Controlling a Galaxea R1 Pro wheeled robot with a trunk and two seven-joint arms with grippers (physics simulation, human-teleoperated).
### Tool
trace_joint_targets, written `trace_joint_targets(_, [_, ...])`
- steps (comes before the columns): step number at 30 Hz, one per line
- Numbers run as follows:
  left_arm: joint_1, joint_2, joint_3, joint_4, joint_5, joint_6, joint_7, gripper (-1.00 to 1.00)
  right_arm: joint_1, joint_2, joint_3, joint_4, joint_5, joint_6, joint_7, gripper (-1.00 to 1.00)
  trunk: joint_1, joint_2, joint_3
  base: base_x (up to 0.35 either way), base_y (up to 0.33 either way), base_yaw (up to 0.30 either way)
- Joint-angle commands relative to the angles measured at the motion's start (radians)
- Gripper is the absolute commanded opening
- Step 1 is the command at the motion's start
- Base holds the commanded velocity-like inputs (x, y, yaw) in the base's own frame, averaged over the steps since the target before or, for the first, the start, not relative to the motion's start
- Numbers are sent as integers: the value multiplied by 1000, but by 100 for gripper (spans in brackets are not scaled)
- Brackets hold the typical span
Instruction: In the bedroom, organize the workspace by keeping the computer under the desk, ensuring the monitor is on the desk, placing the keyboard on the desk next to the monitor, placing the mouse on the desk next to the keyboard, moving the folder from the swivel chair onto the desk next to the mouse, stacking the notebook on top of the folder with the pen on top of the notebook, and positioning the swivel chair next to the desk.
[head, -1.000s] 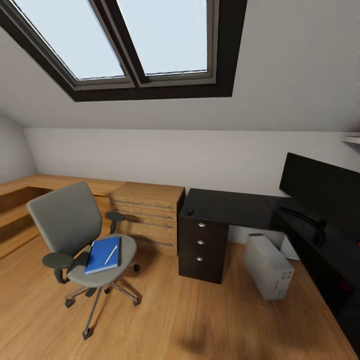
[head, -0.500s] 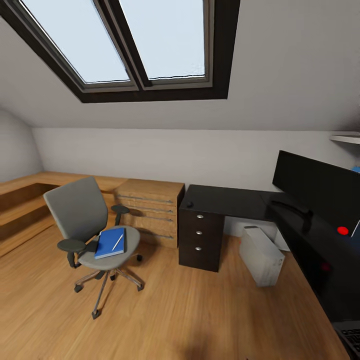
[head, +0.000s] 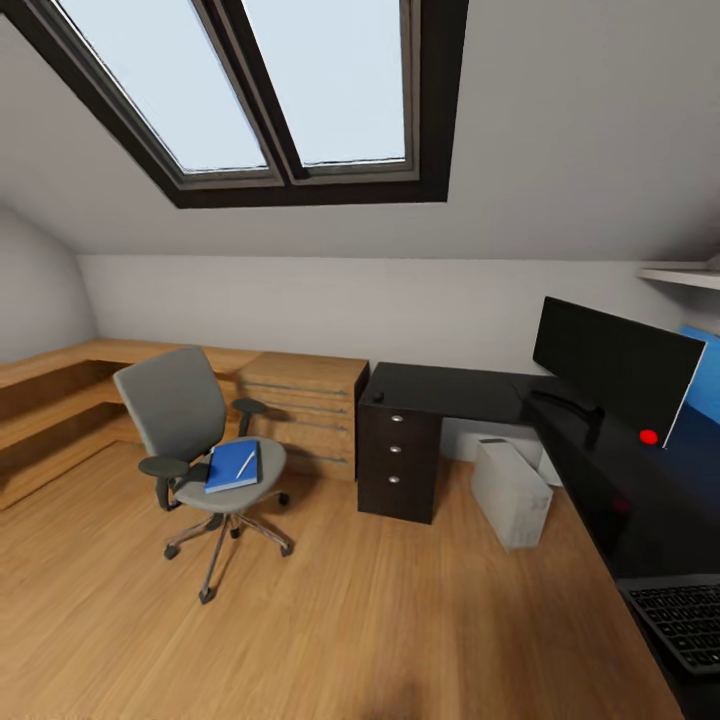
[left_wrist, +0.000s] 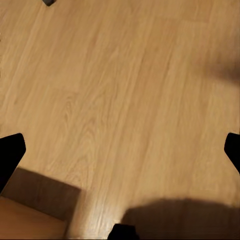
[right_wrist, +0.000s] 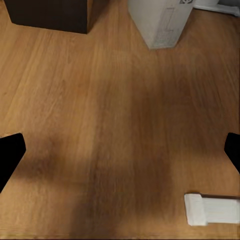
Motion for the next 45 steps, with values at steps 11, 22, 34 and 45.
trace_joint_targets(11, [-1,-1,-8,1,9,-5,6,100,-1,-1,13,27,15,-4,-2,100,-1,-1,4,-331,-26,-188])
trace_joint_targets(22, [-1,-1,-10,1,8,-5,6,100,-1,-1,13,29,18,-4,-2,100,-1,-1,6,-137,-267,-181])
trace_joint_targets(34, [-1,0,-7,2,8,-52,6,100,-1,-1,13,28,18,-16,-2,100,-1,-1,6,-5,-344,-12])
trace_joint_targets(45, [-1,0,-7,2,8,-55,7,100,-1,-1,13,28,18,-19,-3,100,-1,-1,6,-3,-347,0])
